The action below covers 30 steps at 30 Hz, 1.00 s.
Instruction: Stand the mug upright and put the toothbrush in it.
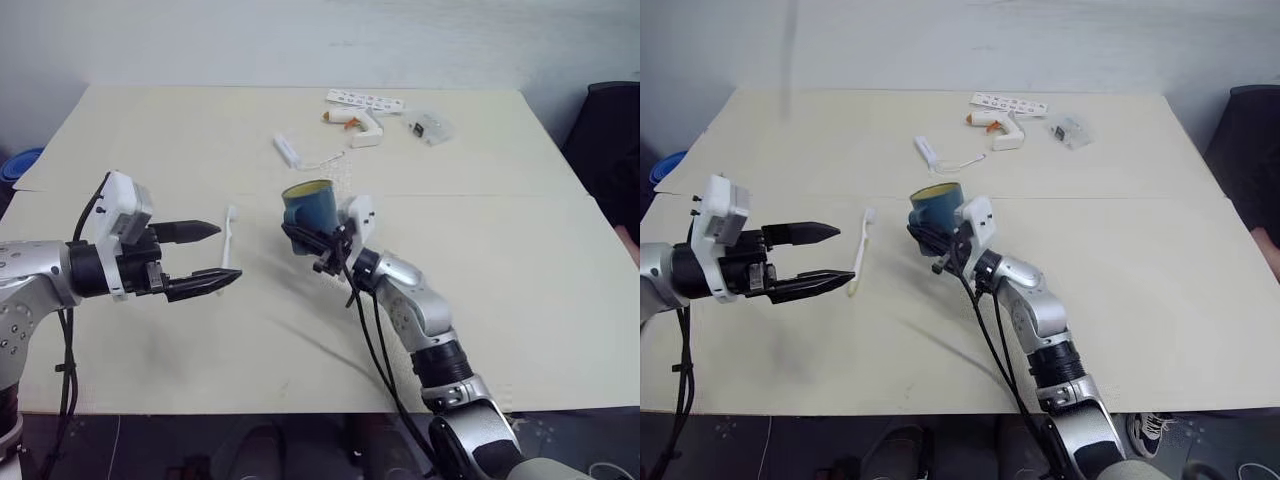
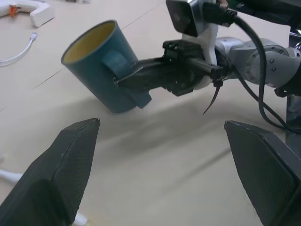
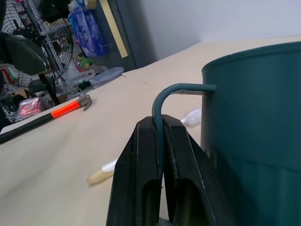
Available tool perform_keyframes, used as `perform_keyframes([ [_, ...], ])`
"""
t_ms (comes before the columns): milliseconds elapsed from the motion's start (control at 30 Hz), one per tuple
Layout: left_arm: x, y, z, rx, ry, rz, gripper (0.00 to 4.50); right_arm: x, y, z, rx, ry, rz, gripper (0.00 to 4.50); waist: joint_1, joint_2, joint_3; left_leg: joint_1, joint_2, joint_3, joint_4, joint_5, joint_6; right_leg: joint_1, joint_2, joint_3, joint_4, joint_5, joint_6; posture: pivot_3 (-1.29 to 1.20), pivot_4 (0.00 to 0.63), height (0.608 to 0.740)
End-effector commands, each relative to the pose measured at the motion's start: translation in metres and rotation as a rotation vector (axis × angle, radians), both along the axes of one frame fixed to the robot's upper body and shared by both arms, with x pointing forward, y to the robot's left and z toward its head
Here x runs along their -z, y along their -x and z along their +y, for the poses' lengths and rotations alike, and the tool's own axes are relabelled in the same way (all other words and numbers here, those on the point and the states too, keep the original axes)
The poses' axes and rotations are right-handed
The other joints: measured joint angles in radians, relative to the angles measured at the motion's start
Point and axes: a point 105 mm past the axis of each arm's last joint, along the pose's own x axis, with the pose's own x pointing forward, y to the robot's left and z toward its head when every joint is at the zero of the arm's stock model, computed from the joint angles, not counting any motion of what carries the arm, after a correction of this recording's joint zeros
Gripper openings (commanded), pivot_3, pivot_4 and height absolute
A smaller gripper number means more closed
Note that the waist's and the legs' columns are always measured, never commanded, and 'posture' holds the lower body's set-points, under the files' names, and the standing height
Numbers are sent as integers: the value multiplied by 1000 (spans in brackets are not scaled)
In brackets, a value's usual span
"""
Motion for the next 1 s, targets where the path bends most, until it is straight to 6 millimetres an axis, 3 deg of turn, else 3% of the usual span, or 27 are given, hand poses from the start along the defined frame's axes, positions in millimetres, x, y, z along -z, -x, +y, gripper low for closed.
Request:
perform_keyframes([
  [33,-8,5,-5,14,-21,-44,4500,4,9,-2,-60,-23,3,37,-1,0,0,0,0,0,0,0,0,0,1,0,0,0,0,0,150,740],
  [167,-8,3,-8,32,-33,-44,4500,17,13,-11,-58,20,28,37,-2,0,0,2,0,0,0,-1,-2,0,2,-1,0,-1,-3,0,150,740],
  [300,-7,0,-10,48,-36,-44,4500,20,18,-20,-51,86,4,1044,-1,0,0,2,-1,0,0,-1,-2,0,2,-1,0,-2,-3,0,150,740],
  [433,-5,-2,-11,57,-33,-44,4500,17,20,-31,-7,153,-41,2359,1,0,0,2,-1,0,0,-1,-2,0,2,-1,0,-2,-3,0,150,740],
  [600,-1,-6,-11,48,-20,-47,4500,19,11,-66,168,412,-71,4040,2,0,0,2,-1,0,0,-1,-2,0,2,-1,-1,-2,-3,0,150,740],
  [733,-2,-14,5,-71,3,-33,4500,-5,36,-97,140,516,-87,4040,11,1,0,1,-1,0,0,-1,-2,-1,2,0,-1,-2,-3,0,150,740],
  [900,7,-48,53,-477,-26,63,4500,-43,80,-124,-1,572,-113,4040,20,0,0,2,-1,0,0,-1,-1,0,4,0,-2,-2,-3,0,150,740],
  [1000,18,-70,65,-664,13,184,4500,-70,95,-132,-54,565,-142,4040,27,-1,1,2,-1,0,1,-1,-1,1,5,-1,-1,-2,-3,0,150,740],
])
